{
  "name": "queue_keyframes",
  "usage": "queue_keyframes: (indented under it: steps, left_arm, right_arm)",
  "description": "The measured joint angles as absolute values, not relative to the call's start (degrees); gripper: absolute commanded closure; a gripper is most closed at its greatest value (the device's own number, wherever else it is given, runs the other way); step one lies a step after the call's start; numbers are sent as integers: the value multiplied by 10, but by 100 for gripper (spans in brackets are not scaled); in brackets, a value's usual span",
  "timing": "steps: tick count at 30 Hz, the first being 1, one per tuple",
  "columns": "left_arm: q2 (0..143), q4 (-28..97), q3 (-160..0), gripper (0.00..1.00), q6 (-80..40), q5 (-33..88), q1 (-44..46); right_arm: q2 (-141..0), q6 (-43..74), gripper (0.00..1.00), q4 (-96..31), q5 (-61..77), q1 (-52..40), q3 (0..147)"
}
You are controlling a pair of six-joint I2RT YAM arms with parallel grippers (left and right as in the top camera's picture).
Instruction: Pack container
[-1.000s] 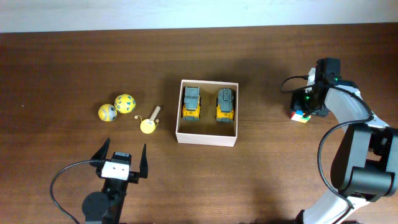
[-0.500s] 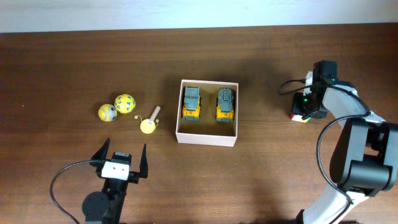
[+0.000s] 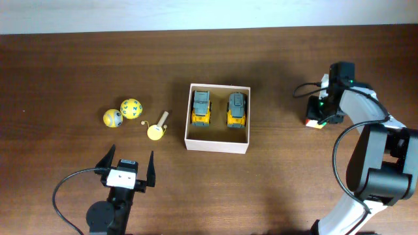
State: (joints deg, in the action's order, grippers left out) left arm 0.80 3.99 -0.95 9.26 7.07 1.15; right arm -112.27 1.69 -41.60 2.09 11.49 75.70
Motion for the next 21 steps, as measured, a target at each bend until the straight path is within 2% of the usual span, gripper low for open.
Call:
queue_keyframes:
  steps: [12,21]
  left_arm:
    - [8,40,-10,1,93,71,11]
    - [8,40,-10,1,93,71,11]
  right_arm:
    - [-1124,17,60,-592,99,104,967]
    - [-1124,17,61,-656,223,25,1083]
